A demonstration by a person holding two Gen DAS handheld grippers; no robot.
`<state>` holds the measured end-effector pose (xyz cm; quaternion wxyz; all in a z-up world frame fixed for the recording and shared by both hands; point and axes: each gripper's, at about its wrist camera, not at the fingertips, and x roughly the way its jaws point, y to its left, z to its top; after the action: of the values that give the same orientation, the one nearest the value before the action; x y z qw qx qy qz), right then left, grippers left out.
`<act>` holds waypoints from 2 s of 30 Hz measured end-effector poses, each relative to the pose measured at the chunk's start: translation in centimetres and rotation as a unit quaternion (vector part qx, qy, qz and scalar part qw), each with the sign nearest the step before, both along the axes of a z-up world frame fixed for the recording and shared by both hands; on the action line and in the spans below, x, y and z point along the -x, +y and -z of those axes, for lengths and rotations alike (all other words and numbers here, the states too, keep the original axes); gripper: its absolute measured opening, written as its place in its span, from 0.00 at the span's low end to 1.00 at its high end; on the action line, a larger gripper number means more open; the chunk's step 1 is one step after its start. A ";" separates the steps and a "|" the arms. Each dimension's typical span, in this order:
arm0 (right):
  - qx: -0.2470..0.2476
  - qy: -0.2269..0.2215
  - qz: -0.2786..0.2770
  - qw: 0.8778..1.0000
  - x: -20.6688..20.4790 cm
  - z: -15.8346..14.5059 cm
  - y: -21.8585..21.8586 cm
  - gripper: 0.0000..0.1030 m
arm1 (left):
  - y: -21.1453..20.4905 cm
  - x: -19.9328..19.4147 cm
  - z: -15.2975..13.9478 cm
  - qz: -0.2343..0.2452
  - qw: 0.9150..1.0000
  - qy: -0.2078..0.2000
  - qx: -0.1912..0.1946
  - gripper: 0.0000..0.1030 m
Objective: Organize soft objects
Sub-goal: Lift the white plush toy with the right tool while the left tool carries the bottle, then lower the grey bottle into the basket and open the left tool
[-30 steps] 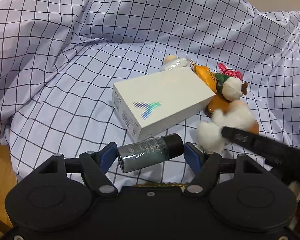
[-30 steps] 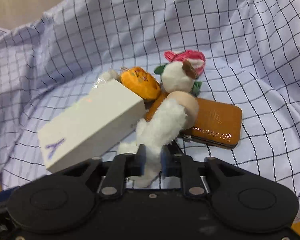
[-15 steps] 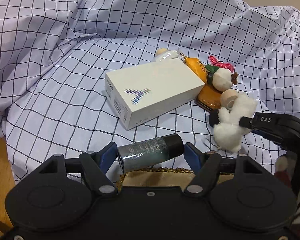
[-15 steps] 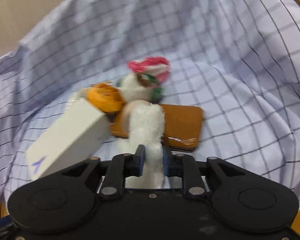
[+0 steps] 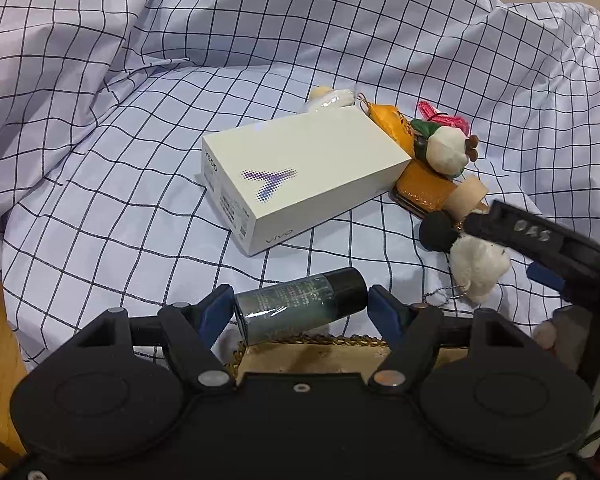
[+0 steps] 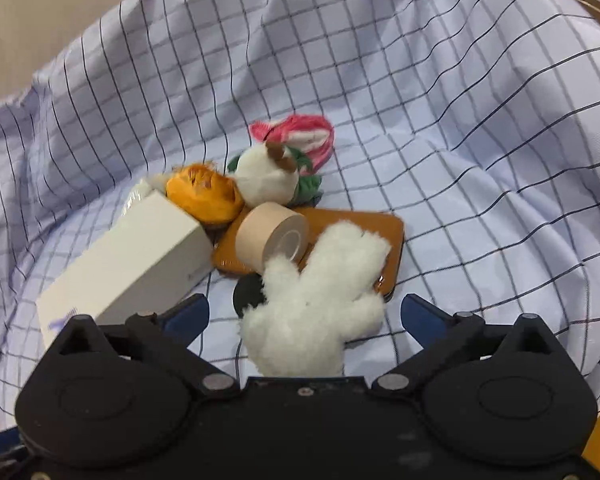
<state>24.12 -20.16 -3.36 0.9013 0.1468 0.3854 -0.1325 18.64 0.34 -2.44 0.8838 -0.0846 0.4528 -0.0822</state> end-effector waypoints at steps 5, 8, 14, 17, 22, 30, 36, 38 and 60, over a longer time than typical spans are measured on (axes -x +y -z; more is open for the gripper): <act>0.002 0.027 0.006 1.000 -0.7 1.0 -0.1 0.99 | -0.1 -0.1 0.3 0.002 1.000 0.003 -0.004 0.66; -0.005 0.041 0.017 0.999 -1.0 1.6 -0.7 0.78 | -0.2 -0.2 0.5 0.005 1.000 0.007 -0.004 0.66; -0.025 0.041 -0.014 0.999 -0.7 1.4 -0.9 0.42 | -0.5 -0.1 0.5 0.009 1.000 0.008 -0.005 0.66; -0.001 0.016 -0.055 0.998 -0.8 0.5 0.4 0.42 | -0.5 0.1 0.4 0.010 1.000 0.007 -0.004 0.66; 0.009 -0.020 -0.101 0.995 -0.9 -0.6 2.5 0.42 | -0.6 0.5 0.2 0.010 1.000 0.005 -0.004 0.66; 0.010 -0.025 -0.074 0.997 1.1 -1.5 1.2 0.43 | -0.3 1.0 -0.3 0.007 1.000 -0.002 -0.003 0.66; 0.022 -0.038 -0.071 0.996 3.8 -2.9 0.7 0.43 | -0.5 2.5 -1.3 0.014 1.000 -0.018 -0.001 0.66; 0.029 -0.048 -0.075 0.996 5.1 -3.7 0.9 0.43 | -0.5 3.2 -1.8 0.015 1.000 -0.025 -0.001 0.66; 0.003 -0.135 -0.106 0.985 21.9 -7.8 1.7 0.43 | -1.3 13.1 -2.7 0.012 0.999 -0.042 -0.001 0.66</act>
<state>2.17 -18.46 4.47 0.9544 0.1188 0.2736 -0.0160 5.53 -0.92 0.29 0.9012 -0.0743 0.4161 -0.0958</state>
